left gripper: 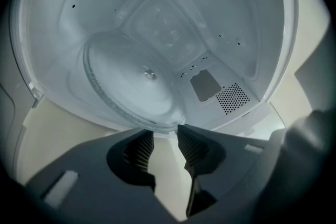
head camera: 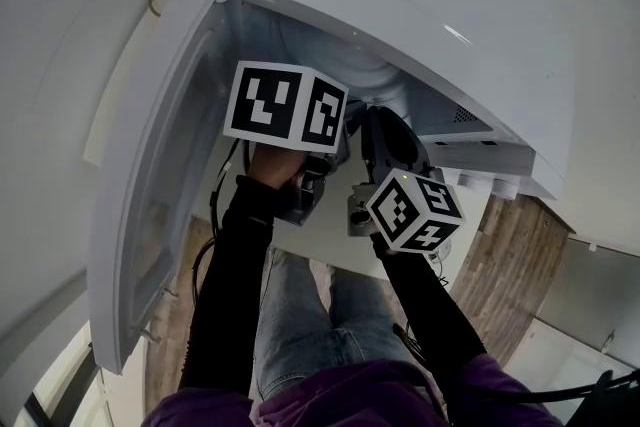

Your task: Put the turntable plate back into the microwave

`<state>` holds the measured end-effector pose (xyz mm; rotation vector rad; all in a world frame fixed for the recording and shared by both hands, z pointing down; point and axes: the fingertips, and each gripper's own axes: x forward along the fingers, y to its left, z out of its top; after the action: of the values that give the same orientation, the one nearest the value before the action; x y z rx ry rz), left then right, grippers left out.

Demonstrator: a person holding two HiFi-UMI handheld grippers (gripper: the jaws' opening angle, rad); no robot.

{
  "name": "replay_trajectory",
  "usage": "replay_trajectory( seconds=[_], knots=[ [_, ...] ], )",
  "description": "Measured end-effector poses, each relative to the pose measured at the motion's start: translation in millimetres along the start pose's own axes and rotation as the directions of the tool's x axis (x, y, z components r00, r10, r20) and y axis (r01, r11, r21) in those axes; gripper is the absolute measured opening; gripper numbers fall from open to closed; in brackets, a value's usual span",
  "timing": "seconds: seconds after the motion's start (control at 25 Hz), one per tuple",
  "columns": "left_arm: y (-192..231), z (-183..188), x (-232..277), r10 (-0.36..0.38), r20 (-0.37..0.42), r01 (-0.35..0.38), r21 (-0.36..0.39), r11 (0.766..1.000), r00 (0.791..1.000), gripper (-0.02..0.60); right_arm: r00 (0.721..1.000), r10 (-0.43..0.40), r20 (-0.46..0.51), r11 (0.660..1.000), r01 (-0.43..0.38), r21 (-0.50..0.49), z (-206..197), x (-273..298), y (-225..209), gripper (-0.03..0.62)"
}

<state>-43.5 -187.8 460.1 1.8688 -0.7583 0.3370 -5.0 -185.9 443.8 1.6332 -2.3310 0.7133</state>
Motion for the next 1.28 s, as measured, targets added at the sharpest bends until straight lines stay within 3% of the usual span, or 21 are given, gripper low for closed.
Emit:
replay_trajectory(
  seconds=[0.2, 0.24, 0.28, 0.32, 0.4, 0.56, 0.72, 0.84, 1.28],
  knots=[
    [1.1, -3.0, -0.6, -0.01, -0.02, 0.01, 0.012, 1.0, 1.0, 0.14, 1.0, 0.004, -0.008, 1.0, -0.004, 0.008, 0.6, 1.9, -1.3, 0.086],
    [0.9, -4.9, -0.8, 0.006, -0.032, -0.005, 0.041, 0.999, 0.999, 0.124, 1.0, 0.003, -0.012, 1.0, -0.003, 0.008, 0.9, 3.2, -2.9, 0.086],
    [0.4, -6.4, -1.1, 0.025, -0.04, -0.022, 0.08, 0.997, 0.999, 0.04, 1.0, -0.001, -0.017, 1.0, 0.001, 0.011, 1.1, 4.5, -4.9, 0.086],
    [0.0, -7.0, -1.6, 0.044, -0.039, -0.039, 0.118, 0.992, 0.998, 0.009, 1.0, -0.004, -0.02, 1.0, 0.005, 0.018, 1.0, 5.5, -6.8, 0.086],
    [2.0, -7.3, -1.7, 0.069, -0.024, -0.064, 0.155, 0.986, 0.997, 0.009, 1.0, -0.009, -0.018, 0.999, 0.009, 0.03, -0.1, 6.2, -9.3, 0.086],
    [12.5, -8.0, -6.8, 0.081, 0.02, -0.083, 0.101, 0.991, 0.996, 0.009, 1.0, -0.021, 0.003, 0.999, 0.02, 0.043, 5.3, 7.7, -14.4, 0.086],
    [35.0, -1.4, -24.3, 0.15, 0.11, -0.15, -0.005, 0.989, 0.983, 0.009, 1.0, -0.018, 0.0, 0.999, 0.018, 0.035, 7.6, 9.6, -15.6, 0.086],
    [44.6, 2.2, -26.8, 0.161, 0.144, -0.155, -0.053, 0.986, 0.976, 0.009, 1.0, -0.022, -0.011, 0.999, 0.023, 0.038, 1.3, 7.1, -16.4, 0.086],
    [32.4, -1.8, -14.5, 0.119, 0.122, -0.116, -0.032, 0.993, 0.985, 0.008, 1.0, -0.008, -0.016, 1.0, 0.009, 0.024, -2.5, 3.0, -7.6, 0.086]
  ],
)
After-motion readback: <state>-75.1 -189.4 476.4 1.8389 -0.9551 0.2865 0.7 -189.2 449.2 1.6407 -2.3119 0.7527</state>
